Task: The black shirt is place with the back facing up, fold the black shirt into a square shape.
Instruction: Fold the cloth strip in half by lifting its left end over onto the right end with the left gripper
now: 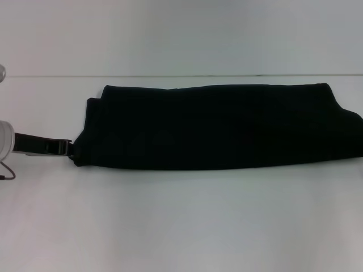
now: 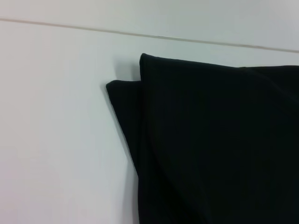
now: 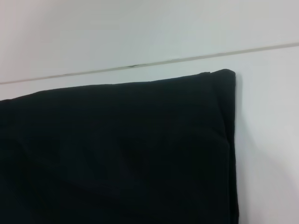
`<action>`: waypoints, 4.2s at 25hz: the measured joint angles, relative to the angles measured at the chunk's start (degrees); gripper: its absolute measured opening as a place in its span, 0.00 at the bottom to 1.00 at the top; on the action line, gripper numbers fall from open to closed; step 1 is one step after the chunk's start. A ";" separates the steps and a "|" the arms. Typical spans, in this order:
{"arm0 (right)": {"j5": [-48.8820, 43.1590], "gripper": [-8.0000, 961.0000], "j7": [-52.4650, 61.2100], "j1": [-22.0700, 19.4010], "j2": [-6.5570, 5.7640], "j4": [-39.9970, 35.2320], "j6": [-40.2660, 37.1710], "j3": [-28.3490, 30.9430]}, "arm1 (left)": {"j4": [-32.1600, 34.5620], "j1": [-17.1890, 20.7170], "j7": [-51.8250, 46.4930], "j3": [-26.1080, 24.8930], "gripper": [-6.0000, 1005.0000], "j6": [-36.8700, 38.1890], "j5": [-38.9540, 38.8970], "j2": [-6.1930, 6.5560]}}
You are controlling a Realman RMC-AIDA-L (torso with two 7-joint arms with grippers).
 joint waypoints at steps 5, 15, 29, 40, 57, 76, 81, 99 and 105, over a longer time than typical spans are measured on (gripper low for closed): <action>-0.01 0.02 -0.45 -0.08 0.15 -0.02 0.03 0.29 | 0.00 0.16 0.12 -0.06 0.01 -0.49 0.00 0.03; -0.02 0.02 -0.49 -0.54 0.46 -0.45 -1.33 2.33 | 0.12 0.08 -0.29 -1.07 0.01 0.45 -0.19 0.16; 6.04 0.43 -2.68 -6.17 1.81 -9.93 -17.67 14.00 | 6.03 1.72 -1.94 -2.45 0.20 8.96 0.40 0.06; 13.76 0.64 -12.84 -2.97 2.14 -6.50 -24.66 9.96 | 0.39 -1.83 -7.41 -1.61 0.58 19.54 0.85 1.48; 14.70 0.98 -29.01 1.67 2.14 -6.77 -31.02 4.73 | -12.25 -3.33 -27.96 -9.42 0.74 13.77 -2.14 1.76; 14.85 0.98 -33.67 1.15 1.16 -7.63 -35.94 1.61 | -14.82 -1.30 -37.55 -17.47 0.74 6.36 -2.13 1.40; 14.88 0.98 -33.88 1.28 1.22 -7.66 -35.68 1.61 | -15.18 -1.12 -37.83 -17.69 0.74 4.26 -2.10 1.35; 14.94 0.98 -33.90 1.47 1.51 -7.67 -34.86 1.91 | -15.31 -1.01 -37.88 -17.92 0.74 2.77 -2.08 1.46; 14.97 0.98 -33.90 1.34 1.52 -7.67 -34.86 2.46 | -15.29 -0.79 -37.89 -17.93 0.74 2.51 -2.07 1.47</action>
